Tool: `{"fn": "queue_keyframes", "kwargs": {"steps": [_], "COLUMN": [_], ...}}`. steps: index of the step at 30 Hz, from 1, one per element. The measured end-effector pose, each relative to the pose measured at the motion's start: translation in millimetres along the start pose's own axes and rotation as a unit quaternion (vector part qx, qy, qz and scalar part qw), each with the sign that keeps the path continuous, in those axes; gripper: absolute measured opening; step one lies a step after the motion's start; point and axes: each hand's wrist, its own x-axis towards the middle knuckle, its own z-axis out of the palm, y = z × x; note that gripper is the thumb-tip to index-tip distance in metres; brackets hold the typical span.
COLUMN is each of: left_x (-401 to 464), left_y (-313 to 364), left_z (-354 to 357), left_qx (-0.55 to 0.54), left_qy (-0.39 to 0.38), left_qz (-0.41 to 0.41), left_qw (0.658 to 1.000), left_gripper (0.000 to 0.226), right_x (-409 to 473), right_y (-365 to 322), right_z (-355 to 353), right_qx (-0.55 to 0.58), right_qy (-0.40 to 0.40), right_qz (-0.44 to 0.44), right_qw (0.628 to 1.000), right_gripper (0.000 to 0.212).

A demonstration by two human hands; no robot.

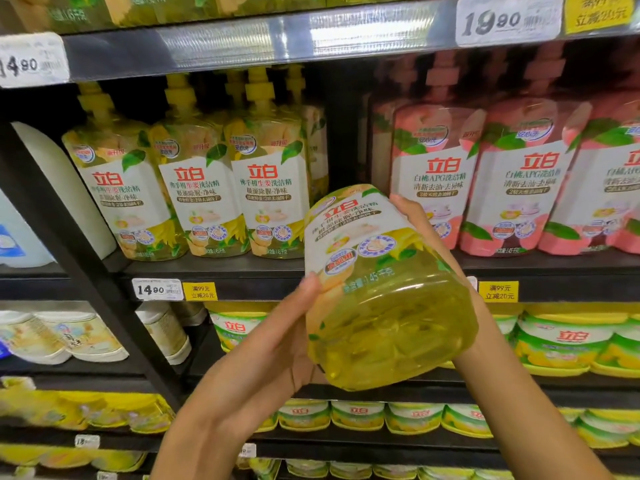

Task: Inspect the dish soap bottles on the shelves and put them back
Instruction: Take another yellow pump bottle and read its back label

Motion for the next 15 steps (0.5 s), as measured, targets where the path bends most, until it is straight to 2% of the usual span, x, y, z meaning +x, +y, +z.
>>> {"fn": "queue_keyframes", "kwargs": {"steps": [1,2,4,6,8,11,13,15], "left_x": [7.7,6.0,-0.4,5.5,16.1,24.9,23.7,22.0], "left_y": [1.8,3.1,-7.7,-17.3,-25.0,-31.0,-30.4,-32.1], "left_z": [10.8,21.8,10.5,7.3,9.3,6.8,7.9,8.4], "left_qx": [0.017,-0.017,-0.038,-0.01,0.002,-0.001,0.035,0.082], "left_qy": [-0.042,-0.043,-0.073,-0.048,0.013,0.065,0.073,0.085], "left_qz": [-0.073,-0.09,-0.078,-0.07,-0.058,0.003,0.028,0.043], "left_qw": [0.996,0.995,0.994,0.996,0.998,0.998,0.996,0.992], "left_gripper": [0.055,0.065,0.073,0.066,0.053,0.05,0.046,0.05], "right_x": [-5.7,-8.4,-16.2,-15.0,-10.7,-8.2,-10.1,-12.5], "right_y": [1.7,6.3,11.7,14.5,11.5,6.1,8.4,13.4], "right_z": [-0.5,-3.0,-6.7,-11.0,-12.5,-16.3,-18.8,-17.4], "right_qx": [0.019,0.056,0.106,0.098,0.031,-0.055,-0.096,-0.115], "right_qy": [-0.02,-0.045,-0.091,-0.107,-0.108,-0.121,-0.117,-0.102], "right_qz": [-0.009,-0.014,0.005,0.009,-0.041,-0.094,-0.103,-0.1], "right_qw": [1.0,0.997,0.99,0.989,0.993,0.987,0.983,0.983], "right_gripper": [0.039,0.037,0.039,0.051,0.047,0.041,0.055,0.068]}}
